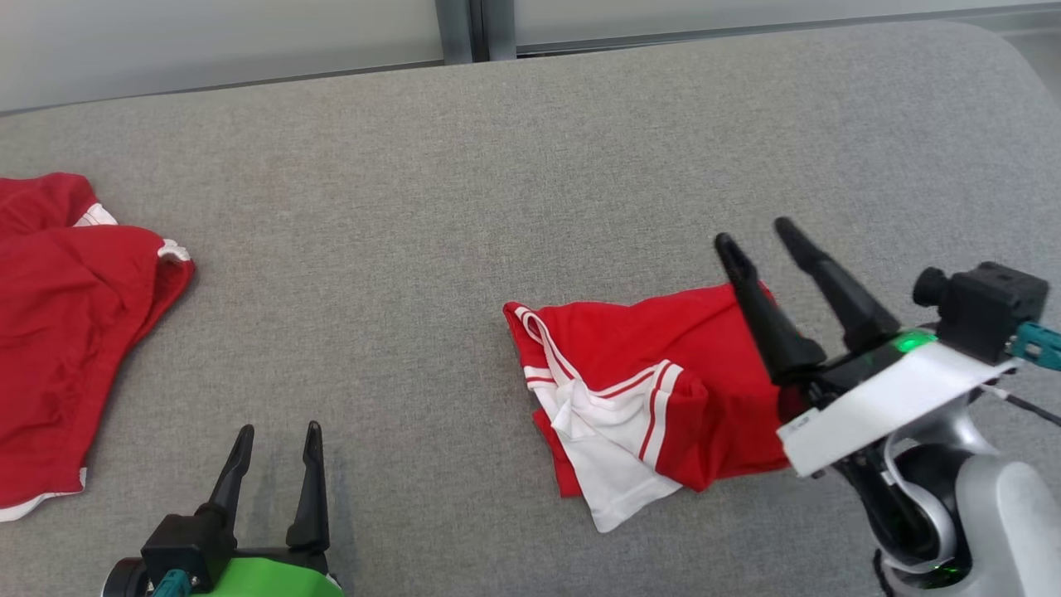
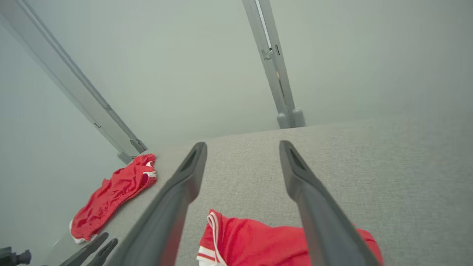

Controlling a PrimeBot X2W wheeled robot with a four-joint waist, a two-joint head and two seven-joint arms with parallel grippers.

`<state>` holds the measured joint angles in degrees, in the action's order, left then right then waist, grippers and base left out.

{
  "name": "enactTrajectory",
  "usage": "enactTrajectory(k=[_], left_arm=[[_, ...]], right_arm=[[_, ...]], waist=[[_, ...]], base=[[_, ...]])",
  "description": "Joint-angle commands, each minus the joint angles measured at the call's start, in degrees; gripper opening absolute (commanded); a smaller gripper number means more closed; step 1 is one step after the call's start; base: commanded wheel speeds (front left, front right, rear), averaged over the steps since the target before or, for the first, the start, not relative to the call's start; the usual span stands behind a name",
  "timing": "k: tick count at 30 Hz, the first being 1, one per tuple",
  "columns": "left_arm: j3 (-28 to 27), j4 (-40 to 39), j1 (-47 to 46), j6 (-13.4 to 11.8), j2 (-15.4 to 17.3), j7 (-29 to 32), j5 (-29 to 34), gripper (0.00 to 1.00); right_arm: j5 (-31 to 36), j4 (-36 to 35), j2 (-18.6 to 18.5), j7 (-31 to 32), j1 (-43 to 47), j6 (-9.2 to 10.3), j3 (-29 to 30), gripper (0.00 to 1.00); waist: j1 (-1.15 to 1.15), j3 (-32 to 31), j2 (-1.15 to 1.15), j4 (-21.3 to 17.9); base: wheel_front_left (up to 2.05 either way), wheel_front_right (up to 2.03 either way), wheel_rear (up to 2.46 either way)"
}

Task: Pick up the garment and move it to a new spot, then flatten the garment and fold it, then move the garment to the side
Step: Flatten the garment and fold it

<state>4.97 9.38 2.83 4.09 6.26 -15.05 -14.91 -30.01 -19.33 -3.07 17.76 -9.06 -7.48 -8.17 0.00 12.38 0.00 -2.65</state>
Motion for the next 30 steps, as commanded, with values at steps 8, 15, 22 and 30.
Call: enactTrajectory(k=[8,15,22,30], left_arm=[[0.00,-0.20,-1.21,0.62,-0.31,-0.14,0.34,1.00],[0.53,0.67,-2.02,1.01,-0.80,-0.14,0.57,1.00],[0.51,1.18,-2.32,1.20,-0.95,-0.14,0.99,1.00],[0.63,2.06,-2.66,1.35,-1.05,-0.14,1.04,1.00]], right_arm=[[13.93,3.49,-4.61,-13.36,2.46,0.03,2.06,0.00],[21.77,21.74,-7.06,-30.12,3.61,0.00,-1.40,0.00],[24.12,33.36,-4.82,-32.98,0.45,0.03,-3.48,0.00],[24.09,37.89,-3.23,-33.00,-1.08,0.03,-8.13,0.00]], waist=[[0.00,1.07,0.00,0.16],[0.00,1.30,0.00,1.52],[0.00,1.89,0.00,2.53],[0.00,2.23,0.00,2.94]], base=[[0.00,0.00,0.00],[0.00,0.00,0.00],[0.00,0.00,0.00],[0.00,0.00,0.00]])
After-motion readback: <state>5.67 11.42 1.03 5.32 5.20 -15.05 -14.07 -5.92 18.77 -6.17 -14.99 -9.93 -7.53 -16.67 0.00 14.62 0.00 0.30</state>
